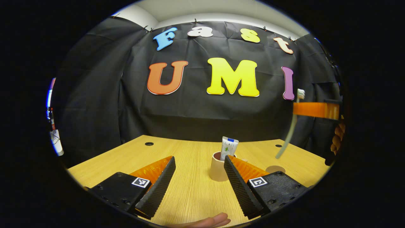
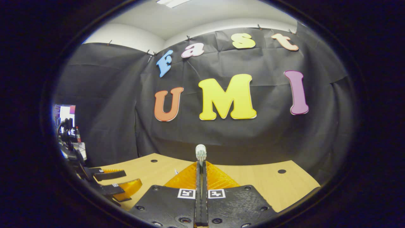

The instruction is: Put the toothbrush and toothpaste on the desktop into the cup, then pick up the cup and place it on the coaster on the desktop.

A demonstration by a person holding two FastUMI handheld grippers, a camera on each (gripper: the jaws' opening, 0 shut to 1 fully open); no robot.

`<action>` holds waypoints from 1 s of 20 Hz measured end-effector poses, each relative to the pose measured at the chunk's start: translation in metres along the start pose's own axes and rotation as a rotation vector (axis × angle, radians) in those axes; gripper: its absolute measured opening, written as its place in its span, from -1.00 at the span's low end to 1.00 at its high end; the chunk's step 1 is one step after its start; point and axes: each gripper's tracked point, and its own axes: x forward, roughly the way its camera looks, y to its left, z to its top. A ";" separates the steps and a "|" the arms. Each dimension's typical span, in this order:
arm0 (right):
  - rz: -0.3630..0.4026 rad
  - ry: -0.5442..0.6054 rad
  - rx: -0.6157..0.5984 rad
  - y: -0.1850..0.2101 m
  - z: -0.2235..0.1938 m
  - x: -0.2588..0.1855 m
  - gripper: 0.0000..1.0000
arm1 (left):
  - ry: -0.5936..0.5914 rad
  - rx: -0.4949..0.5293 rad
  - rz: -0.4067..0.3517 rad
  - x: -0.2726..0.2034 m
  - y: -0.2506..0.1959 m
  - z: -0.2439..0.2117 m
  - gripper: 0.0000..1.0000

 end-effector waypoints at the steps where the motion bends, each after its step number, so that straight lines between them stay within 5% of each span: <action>1: 0.006 -0.008 -0.012 0.006 0.005 0.012 -1.00 | 0.002 -0.008 -0.001 -0.004 0.001 -0.002 0.95; 9: -0.015 0.054 -0.022 0.037 -0.023 0.112 -1.00 | -0.010 -0.003 0.008 -0.023 0.018 -0.009 0.95; 18: 0.018 0.125 -0.061 0.060 -0.056 0.136 -0.93 | 0.039 -0.034 0.012 -0.022 0.030 -0.025 0.96; 20: 0.010 0.131 -0.071 0.057 -0.055 0.131 0.01 | 0.043 -0.035 0.012 -0.021 0.029 -0.026 0.96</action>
